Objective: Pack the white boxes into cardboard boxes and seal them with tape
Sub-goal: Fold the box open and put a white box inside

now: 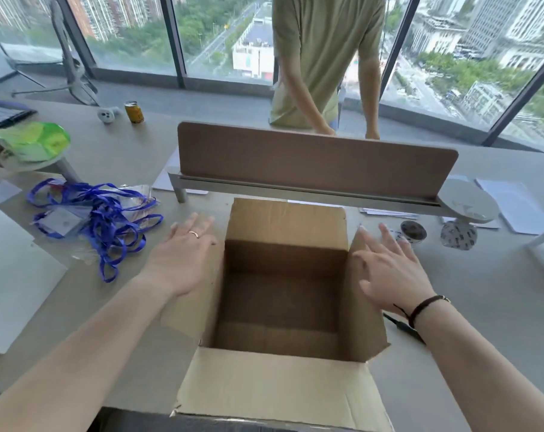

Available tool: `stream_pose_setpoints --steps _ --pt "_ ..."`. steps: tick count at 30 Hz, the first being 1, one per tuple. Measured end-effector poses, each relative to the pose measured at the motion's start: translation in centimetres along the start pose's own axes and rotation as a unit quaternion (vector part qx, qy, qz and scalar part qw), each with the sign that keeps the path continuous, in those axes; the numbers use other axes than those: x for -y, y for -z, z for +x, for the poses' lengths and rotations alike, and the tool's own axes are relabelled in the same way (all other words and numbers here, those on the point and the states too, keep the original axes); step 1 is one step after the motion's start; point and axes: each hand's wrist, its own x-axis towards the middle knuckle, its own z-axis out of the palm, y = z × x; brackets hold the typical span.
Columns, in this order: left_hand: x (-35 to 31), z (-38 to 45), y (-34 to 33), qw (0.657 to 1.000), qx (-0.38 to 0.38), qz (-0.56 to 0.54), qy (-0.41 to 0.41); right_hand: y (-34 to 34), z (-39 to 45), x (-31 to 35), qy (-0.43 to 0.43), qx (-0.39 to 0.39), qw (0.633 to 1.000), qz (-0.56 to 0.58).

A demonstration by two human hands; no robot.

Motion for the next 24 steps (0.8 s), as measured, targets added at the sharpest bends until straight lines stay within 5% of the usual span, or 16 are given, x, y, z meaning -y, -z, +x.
stream_pose_setpoints --steps 3,9,17,21,24 --pt "2.4 -0.8 -2.0 0.995 0.043 0.082 0.023 -1.5 -1.3 -2.5 -0.068 0.011 0.998 -0.011" --pt "0.6 -2.6 -7.9 0.99 0.126 0.047 0.033 -8.5 -3.5 -2.6 -0.13 0.1 0.985 0.047" --pt "-1.6 -4.1 -12.1 0.956 0.157 -0.233 0.089 -13.3 -4.1 1.3 -0.132 0.122 0.901 0.395" --pt "-1.3 -4.0 -10.8 0.966 0.161 -0.186 0.083 -13.1 -3.4 1.0 -0.14 0.074 0.92 0.359" --pt "-2.1 -4.3 -9.7 0.969 0.124 -0.199 0.081 -11.5 -2.8 1.8 -0.148 0.011 0.894 0.422"
